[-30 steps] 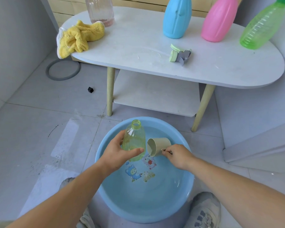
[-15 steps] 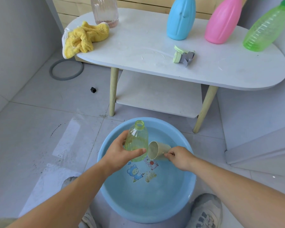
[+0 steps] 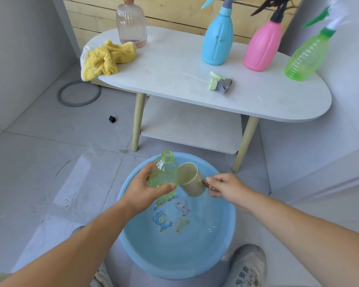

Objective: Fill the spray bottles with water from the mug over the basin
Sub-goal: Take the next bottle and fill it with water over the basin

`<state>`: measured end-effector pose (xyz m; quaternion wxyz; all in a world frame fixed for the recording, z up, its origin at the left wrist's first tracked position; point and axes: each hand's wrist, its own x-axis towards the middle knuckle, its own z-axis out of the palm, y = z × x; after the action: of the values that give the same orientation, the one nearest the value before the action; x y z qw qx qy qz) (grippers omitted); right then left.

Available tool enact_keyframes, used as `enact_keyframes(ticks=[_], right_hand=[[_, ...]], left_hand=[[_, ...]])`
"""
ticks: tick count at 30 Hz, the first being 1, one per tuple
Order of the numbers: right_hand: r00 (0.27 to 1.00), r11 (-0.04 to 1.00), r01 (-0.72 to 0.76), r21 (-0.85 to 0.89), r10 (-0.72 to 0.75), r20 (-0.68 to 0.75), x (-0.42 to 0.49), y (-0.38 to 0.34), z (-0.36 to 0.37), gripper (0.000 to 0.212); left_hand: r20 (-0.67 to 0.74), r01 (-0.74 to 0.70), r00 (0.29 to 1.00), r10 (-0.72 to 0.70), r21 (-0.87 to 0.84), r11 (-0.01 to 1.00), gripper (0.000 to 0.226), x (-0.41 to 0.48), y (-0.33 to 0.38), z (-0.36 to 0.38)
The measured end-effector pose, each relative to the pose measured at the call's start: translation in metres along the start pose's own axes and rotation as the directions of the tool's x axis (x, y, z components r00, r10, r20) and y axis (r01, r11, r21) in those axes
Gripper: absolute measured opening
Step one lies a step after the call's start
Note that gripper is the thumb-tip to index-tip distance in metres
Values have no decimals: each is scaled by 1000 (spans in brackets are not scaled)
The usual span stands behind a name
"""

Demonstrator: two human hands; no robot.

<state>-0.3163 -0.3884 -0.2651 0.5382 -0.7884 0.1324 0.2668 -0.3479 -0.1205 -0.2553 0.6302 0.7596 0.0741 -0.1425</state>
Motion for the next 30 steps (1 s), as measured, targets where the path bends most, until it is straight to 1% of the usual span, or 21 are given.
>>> enact_keyframes(ticks=[4,10,12,15,20,23,25,28,30], right_hand=[[997,990,68,126,-62,-47,-23,-28,-14,28],[976,968,203,148,-187,-113,-60,-67,-37,34],[963,960,254,115,-240,-125,-74,-80,-42,36],[944,949,311,50,-302,-130,-87,-90,-49,30],[911,922,386,-30,-386,-147,-98,-101,-49,23],[891,903,424,-62,-429,-151,-102,-106,-47,21],[880,893,442,-85,-451,-151,-104,-109,-45,25],[868,880,458,-126,-474,-148,-104,-112,-45,39],[859,870,470,-150,-489,-148,-104,-113,-45,38]], left_hand=[[-5,-5,1000,5,10,1000,60,-3,3,0],[24,-17,1000,17,26,1000,63,-3,7,5],[39,-27,999,25,43,999,64,-2,8,7],[50,-40,998,37,59,997,66,0,8,10],[58,-49,997,43,103,993,83,2,8,10],[55,-41,998,35,115,993,88,4,7,9],[52,-37,998,31,123,992,91,5,6,9],[54,-33,998,26,135,990,95,6,6,9],[58,-35,998,27,136,990,96,6,6,10]])
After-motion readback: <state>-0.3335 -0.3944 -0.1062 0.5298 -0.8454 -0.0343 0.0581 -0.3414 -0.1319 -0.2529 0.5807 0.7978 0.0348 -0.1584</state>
